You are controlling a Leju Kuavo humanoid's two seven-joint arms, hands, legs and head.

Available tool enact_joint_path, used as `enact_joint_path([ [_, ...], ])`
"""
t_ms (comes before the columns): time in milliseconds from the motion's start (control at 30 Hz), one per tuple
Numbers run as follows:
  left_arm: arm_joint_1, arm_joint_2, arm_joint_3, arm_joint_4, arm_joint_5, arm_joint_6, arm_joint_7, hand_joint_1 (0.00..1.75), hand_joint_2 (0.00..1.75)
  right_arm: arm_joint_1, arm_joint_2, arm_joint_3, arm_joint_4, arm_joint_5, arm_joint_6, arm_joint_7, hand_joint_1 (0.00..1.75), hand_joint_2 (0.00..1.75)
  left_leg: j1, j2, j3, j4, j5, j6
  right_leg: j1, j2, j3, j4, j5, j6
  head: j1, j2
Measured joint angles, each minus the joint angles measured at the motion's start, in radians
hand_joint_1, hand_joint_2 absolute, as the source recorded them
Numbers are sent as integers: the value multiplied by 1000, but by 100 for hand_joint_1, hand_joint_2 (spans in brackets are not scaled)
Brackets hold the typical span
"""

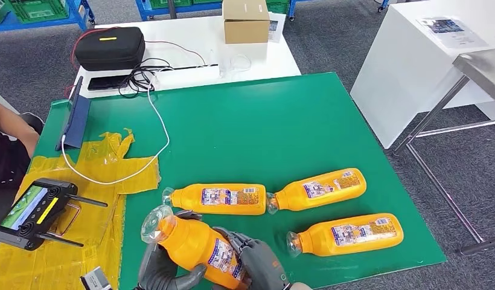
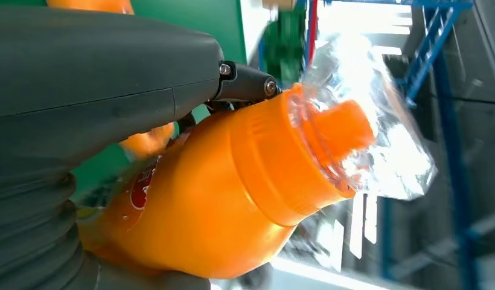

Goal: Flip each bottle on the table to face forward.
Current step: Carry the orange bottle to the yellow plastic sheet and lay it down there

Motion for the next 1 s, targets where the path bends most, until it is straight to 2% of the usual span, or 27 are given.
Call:
enact_joint_path([
  [100, 18, -7, 1, -67, -146, 140, 15, 175, 175, 6, 0, -9, -25, 85, -49, 56, 0, 175, 0, 0, 0, 0, 0, 0, 0, 0, 0, 0, 0, 0, 0, 0],
  [233, 27, -6, 25, -194, -416, 418, 43, 175, 175, 28, 10, -45, -55, 172, -78, 81, 0, 175, 0, 0, 0, 0, 0, 0, 0, 0, 0, 0, 0, 0, 0, 0],
  [300, 26, -2, 42, -248, -483, 495, 51, 175, 175, 40, 15, -61, -68, 179, -79, 82, 0, 175, 1, -1, 0, 0, 0, 0, 0, 0, 0, 0, 0, 0, 0, 0],
  [400, 29, 2, 52, -296, -545, 555, 55, 175, 175, 50, 20, -75, -77, 181, -84, 80, 0, 175, 1, -2, 0, 0, 0, 0, 0, 0, 1, 0, 0, 0, 0, 0],
  [467, 31, 9, 53, -314, -649, 665, 73, 175, 175, 57, 21, -83, -82, 176, -94, 76, 0, 175, 0, -1, 0, 0, 0, 0, 0, 0, 1, 0, 0, 0, 0, 0],
  [533, 31, 25, 55, -326, -787, 799, 116, 175, 175, 64, 21, -92, -93, 161, -107, 70, 0, 175, 0, -1, 0, 0, 0, 0, 0, 0, 1, 0, 0, 0, 0, 0],
  [600, 31, 43, 58, -327, -918, 893, 163, 175, 175, 71, 21, -99, -109, 143, -118, 63, 0, 175, 0, -1, 0, 0, 0, 0, 0, 0, 1, 0, 0, 0, 0, 0],
  [700, 30, 59, 70, -316, -1057, 949, 206, 175, 175, 88, 21, -104, -135, 123, -124, 56, 0, 175, 0, -1, 0, 0, 0, 0, 0, 0, 1, 0, 0, 0, 0, 0],
  [833, 26, 65, 105, -277, -1212, 955, 243, 175, 175, 110, 23, -99, -154, 111, -131, 58, 0, 175, 0, -1, -1, 0, 0, 0, 0, 0, 1, 0, 0, 0, 0, 0],
  [933, 10, 91, 130, -220, -1400, 955, 364, 175, 175, 113, 22, -98, -154, 107, -136, 58, 0, 175, 0, -1, 0, 0, 0, 0, 0, 0, 1, 0, 0, 0, 0, 0],
  [1000, -4, 129, 136, -160, -1480, 955, 467, 175, 175, 115, 22, -99, -154, 107, -136, 58, 0, 175, 0, -1, 0, 0, 0, 0, 0, 0, 1, 0, 0, 0, 0, 0],
])
